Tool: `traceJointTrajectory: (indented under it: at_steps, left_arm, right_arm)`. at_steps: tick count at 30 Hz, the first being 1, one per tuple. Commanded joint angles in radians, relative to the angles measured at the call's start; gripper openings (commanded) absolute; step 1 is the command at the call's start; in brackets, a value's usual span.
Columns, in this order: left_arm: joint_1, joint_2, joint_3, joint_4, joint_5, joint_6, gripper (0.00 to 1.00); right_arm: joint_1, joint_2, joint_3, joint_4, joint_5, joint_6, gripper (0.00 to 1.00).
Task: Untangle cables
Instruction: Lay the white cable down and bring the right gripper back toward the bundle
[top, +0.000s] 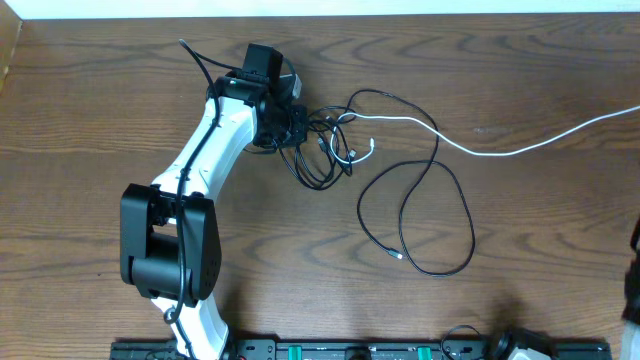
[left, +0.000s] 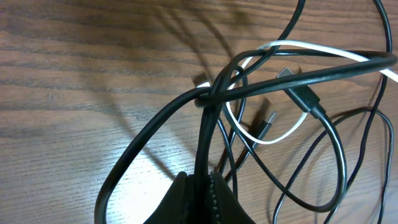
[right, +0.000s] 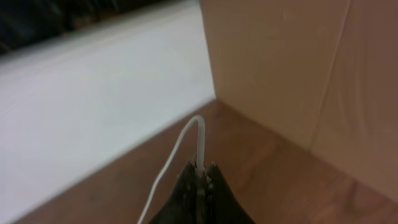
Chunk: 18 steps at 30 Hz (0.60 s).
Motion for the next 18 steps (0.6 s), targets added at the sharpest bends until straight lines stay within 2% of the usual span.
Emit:
traceJointTrajectory:
  at_steps: [1, 9, 18]
  left_arm:
    - [0.0, 0.014, -0.008, -0.002, -0.011, 0.017, 0.08]
    - [0.0, 0.014, -0.008, -0.002, -0.011, 0.016, 0.08]
    - [0.0, 0.014, -0.008, -0.002, -0.011, 0.017, 0.08]
  right_arm:
    - [-0.031, 0.111, 0.006, -0.025, 0.018, 0.015, 0.01]
    - [-0.067, 0.402, 0.006, -0.071, 0.017, 0.015, 0.01]
    - [-0.067, 0.635, 0.005, -0.108, -0.067, 0.015, 0.01]
